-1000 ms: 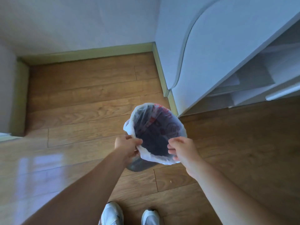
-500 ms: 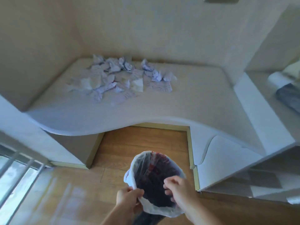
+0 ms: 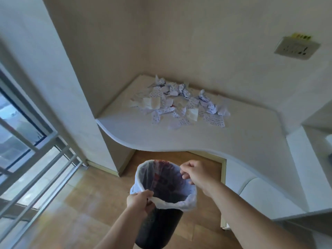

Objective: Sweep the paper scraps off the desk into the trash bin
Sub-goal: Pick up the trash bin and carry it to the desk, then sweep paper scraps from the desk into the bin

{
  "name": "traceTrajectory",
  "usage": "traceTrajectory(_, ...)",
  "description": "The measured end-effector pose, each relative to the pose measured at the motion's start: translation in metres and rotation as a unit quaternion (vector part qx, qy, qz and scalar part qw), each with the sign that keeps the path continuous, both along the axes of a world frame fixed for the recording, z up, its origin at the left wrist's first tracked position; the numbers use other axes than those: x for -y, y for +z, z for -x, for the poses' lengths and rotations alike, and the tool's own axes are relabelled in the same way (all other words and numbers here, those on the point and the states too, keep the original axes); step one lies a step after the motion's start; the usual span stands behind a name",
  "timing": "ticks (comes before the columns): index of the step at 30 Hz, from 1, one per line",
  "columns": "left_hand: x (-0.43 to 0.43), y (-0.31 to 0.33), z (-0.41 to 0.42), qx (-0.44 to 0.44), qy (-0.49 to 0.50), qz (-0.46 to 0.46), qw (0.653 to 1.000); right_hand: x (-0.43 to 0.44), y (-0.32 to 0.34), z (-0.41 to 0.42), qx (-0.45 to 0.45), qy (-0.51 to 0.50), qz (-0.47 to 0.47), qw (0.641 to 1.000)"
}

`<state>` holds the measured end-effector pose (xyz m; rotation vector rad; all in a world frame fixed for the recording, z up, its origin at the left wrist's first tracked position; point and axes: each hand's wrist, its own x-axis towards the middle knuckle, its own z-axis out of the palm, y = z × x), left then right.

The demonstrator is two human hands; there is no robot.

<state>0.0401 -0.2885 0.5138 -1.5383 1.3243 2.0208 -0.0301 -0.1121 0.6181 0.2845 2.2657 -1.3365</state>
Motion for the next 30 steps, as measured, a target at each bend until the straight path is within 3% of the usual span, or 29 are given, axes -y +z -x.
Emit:
traceTrajectory(5,0.03,-0.002,0.021,0.012,0.019,0.042,0.999,0.019,0.007,0.04,-0.028,0.033,-0.03,0.999)
traceTrajectory(12,0.074,-0.007,0.05,0.026,0.044,0.067,0.996,0.028,-0.008,0.119,-0.069,0.149,-0.145,0.976)
traceTrajectory(25,0.139,-0.025,0.077,0.031,0.117,0.118,0.986,0.139,-0.053,0.324,-0.149,0.378,-0.302,0.862)
traceTrajectory(30,0.163,-0.036,0.082,0.02,0.11,0.131,0.985,0.184,-0.079,0.387,-0.159,0.342,-0.292,0.879)
